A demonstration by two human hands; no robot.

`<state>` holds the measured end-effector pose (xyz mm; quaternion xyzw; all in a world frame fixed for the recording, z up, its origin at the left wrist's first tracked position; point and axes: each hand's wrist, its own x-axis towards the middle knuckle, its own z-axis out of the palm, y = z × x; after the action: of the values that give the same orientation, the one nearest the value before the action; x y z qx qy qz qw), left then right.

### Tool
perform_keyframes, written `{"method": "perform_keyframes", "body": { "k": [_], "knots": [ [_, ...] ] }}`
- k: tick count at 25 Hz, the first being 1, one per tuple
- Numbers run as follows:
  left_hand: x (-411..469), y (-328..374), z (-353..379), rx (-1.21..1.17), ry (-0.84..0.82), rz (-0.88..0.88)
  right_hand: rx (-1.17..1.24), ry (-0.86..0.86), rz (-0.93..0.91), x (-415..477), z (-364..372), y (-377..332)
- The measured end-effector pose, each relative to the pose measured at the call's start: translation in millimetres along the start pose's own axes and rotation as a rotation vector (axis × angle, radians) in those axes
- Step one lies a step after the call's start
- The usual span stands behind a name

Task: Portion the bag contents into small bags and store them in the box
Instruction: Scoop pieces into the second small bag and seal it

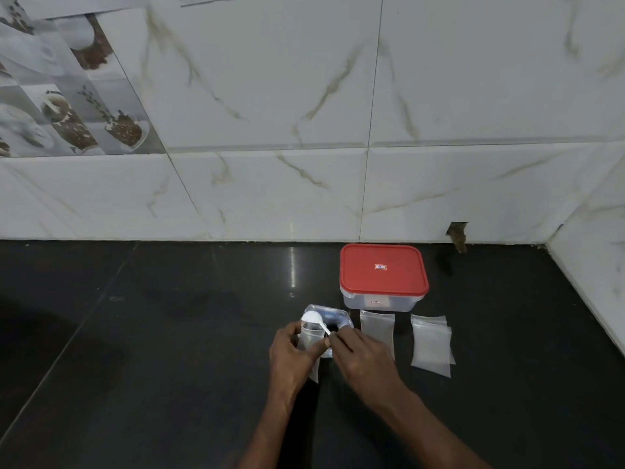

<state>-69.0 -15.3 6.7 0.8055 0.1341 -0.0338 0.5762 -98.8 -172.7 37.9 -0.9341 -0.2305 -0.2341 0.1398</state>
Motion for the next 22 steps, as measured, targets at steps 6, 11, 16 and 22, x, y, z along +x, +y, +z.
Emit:
{"method": "perform_keyframes", "body": {
  "k": [6,11,16,22],
  "knots": [
    [-2.1,-6.1,-4.1,-0.038,-0.029,-0.009,0.014,0.042,0.298,6.1,3.8,7.0],
    [-5.1,-17.0,-17.4,-0.241,-0.074,-0.025,-0.036,-0.188,0.401,3.1,23.9,6.9],
    [-8.6,-20.7,-15.2,-0.363,-0.114,-0.082,-0.106,-0.316,0.225,4.3,39.2,0.0],
    [-11.7,-28.2,-6.9,-0.472,-0.13,-0.152,-0.146,-0.315,0.129,5.3,36.7,-0.9]
  ]
}}
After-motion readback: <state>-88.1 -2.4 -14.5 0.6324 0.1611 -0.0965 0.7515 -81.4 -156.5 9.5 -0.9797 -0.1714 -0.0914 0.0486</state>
